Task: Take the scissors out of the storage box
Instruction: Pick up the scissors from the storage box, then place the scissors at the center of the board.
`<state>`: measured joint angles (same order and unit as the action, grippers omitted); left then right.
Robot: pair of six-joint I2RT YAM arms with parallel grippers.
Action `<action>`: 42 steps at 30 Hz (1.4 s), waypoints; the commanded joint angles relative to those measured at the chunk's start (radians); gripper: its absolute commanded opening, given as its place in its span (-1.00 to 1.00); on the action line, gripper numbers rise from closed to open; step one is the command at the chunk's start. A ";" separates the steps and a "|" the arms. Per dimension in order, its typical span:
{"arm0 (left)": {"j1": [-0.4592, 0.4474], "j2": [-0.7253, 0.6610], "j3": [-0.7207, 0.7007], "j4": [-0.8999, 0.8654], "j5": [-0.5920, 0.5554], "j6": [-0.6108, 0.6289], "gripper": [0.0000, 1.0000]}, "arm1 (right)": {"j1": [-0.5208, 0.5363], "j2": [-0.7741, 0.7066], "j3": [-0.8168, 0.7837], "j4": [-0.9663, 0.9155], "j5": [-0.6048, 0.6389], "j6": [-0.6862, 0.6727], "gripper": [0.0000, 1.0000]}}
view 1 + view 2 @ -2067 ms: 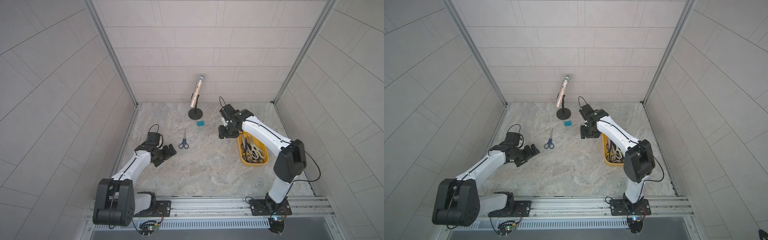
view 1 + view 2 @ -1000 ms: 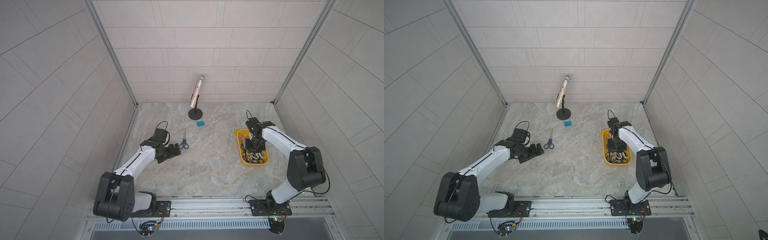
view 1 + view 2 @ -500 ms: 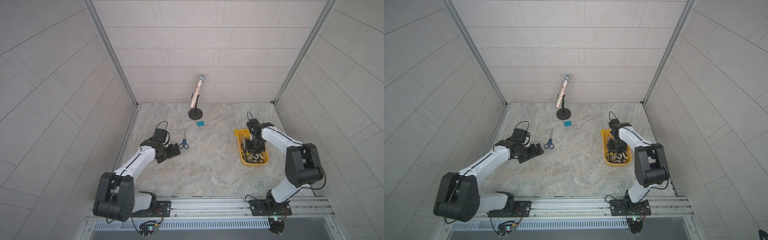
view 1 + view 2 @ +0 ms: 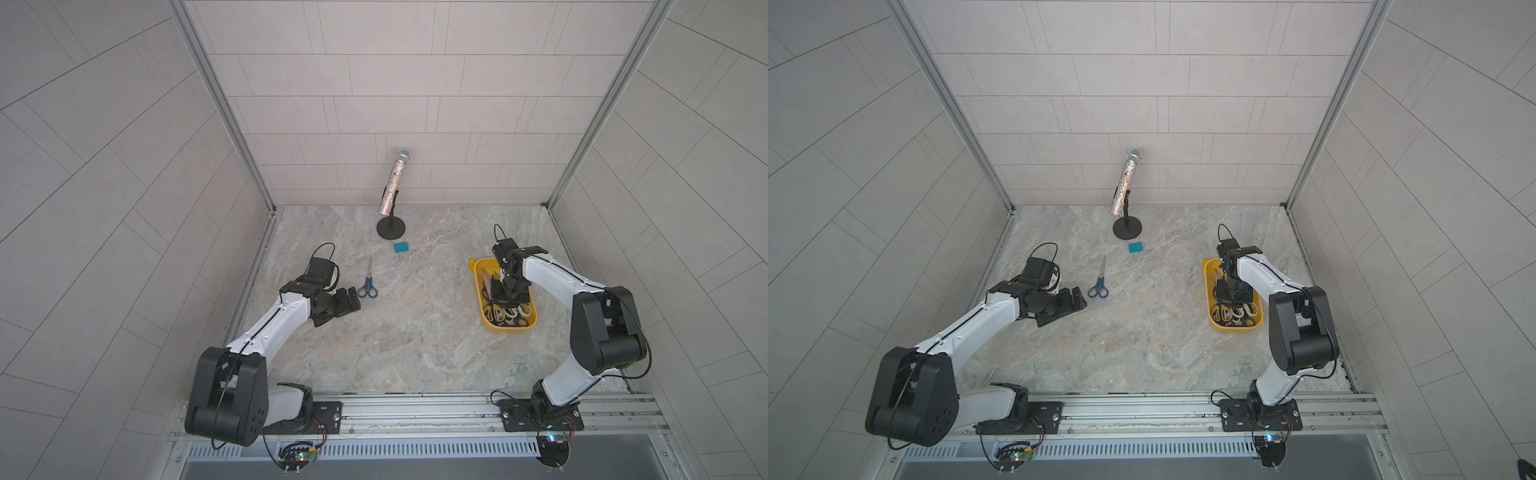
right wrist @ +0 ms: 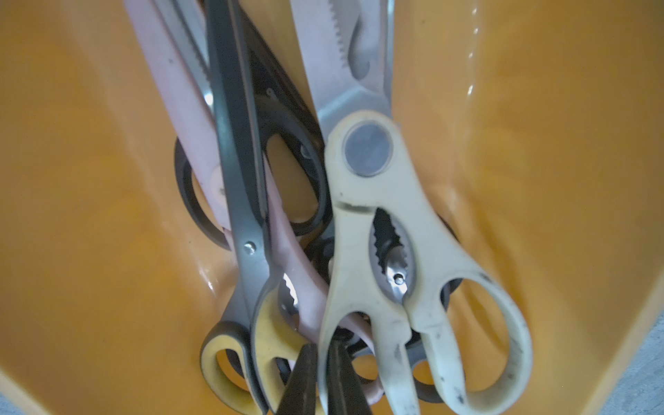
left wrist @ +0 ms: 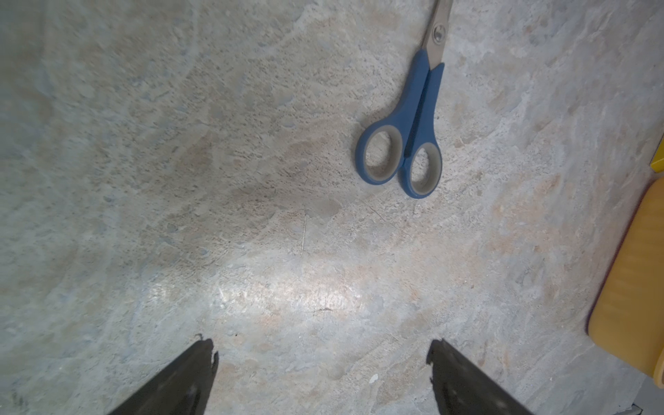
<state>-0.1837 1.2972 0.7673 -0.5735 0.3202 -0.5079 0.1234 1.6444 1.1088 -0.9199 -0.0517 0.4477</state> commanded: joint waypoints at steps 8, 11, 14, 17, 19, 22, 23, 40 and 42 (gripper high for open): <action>-0.002 -0.023 -0.016 -0.005 -0.012 -0.003 1.00 | -0.013 -0.045 0.006 -0.035 -0.013 0.031 -1.00; -0.002 -0.019 -0.014 0.001 -0.005 -0.006 1.00 | -0.013 -0.084 0.007 -0.046 -0.033 0.045 -1.00; -0.001 -0.018 -0.010 0.009 0.000 -0.006 1.00 | -0.013 -0.124 0.004 -0.053 -0.069 0.064 -1.00; -0.002 -0.014 -0.007 0.023 0.005 -0.011 1.00 | -0.013 -0.158 -0.005 -0.054 -0.114 0.092 -1.00; -0.001 -0.007 -0.004 0.031 0.016 -0.018 1.00 | -0.013 -0.176 -0.009 -0.062 -0.133 0.107 -1.00; -0.001 0.001 0.004 0.036 0.031 -0.027 1.00 | -0.003 -0.214 -0.002 -0.090 -0.138 0.122 -1.00; 0.001 0.001 0.005 0.037 0.033 -0.028 1.00 | 0.003 -0.230 0.002 -0.095 -0.137 0.128 -1.00; 0.031 -0.048 -0.034 0.049 0.021 -0.018 1.00 | 0.414 -0.170 0.101 0.279 -0.143 0.450 -1.00; 0.043 -0.059 -0.037 0.044 0.012 -0.015 1.00 | 0.473 -0.102 0.132 0.340 -0.134 0.493 -1.00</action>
<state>-0.1574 1.2667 0.7467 -0.5243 0.3500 -0.5270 0.5373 1.4799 1.2060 -0.7094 -0.2047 0.8448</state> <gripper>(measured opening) 0.999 0.070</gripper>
